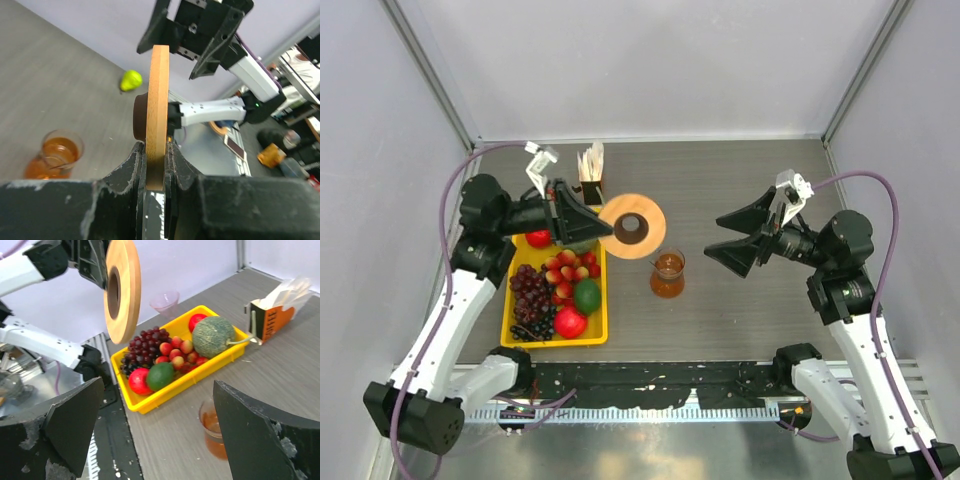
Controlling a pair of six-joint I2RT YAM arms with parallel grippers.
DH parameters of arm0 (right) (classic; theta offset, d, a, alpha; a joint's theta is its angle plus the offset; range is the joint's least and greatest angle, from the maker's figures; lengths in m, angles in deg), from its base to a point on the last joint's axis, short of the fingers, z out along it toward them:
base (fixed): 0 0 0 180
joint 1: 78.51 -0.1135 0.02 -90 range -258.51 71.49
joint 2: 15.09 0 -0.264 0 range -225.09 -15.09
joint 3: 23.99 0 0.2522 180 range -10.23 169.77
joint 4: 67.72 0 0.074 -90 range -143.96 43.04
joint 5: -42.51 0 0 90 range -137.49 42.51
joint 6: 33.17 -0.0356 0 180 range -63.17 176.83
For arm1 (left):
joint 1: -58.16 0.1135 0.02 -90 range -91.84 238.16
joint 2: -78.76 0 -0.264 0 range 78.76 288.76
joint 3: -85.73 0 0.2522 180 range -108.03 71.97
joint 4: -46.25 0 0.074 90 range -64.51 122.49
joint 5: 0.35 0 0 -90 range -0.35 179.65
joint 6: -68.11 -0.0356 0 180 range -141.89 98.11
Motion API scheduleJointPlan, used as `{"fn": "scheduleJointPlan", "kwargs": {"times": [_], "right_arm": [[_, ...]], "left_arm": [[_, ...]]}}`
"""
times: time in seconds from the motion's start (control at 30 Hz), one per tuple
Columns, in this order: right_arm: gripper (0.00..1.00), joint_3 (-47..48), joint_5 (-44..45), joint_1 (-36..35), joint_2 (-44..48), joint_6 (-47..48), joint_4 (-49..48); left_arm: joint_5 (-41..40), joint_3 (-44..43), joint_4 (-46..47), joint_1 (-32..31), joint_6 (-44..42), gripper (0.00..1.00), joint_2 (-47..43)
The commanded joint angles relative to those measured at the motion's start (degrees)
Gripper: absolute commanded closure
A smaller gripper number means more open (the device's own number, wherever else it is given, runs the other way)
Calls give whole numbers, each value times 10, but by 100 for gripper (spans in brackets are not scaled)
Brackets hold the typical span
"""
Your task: Place the coffee filter in the dripper
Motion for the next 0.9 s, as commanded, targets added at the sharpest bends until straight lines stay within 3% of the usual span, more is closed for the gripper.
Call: {"fn": "scheduleJointPlan", "kwargs": {"times": [0.0,0.13,0.6,0.87], "right_arm": [[3,-12,-54,-11,19,-84,-92],[4,-28,-61,-23,28,-97,-101],[15,-65,-31,-82,-21,-116,-157],[30,-101,-33,-102,-50,-185,-298]], "left_arm": [[-8,15,40,-65,14,100,15],[-18,24,62,-107,23,100,35],[-20,65,130,-127,59,100,60],[-19,60,143,-132,69,100,74]]}}
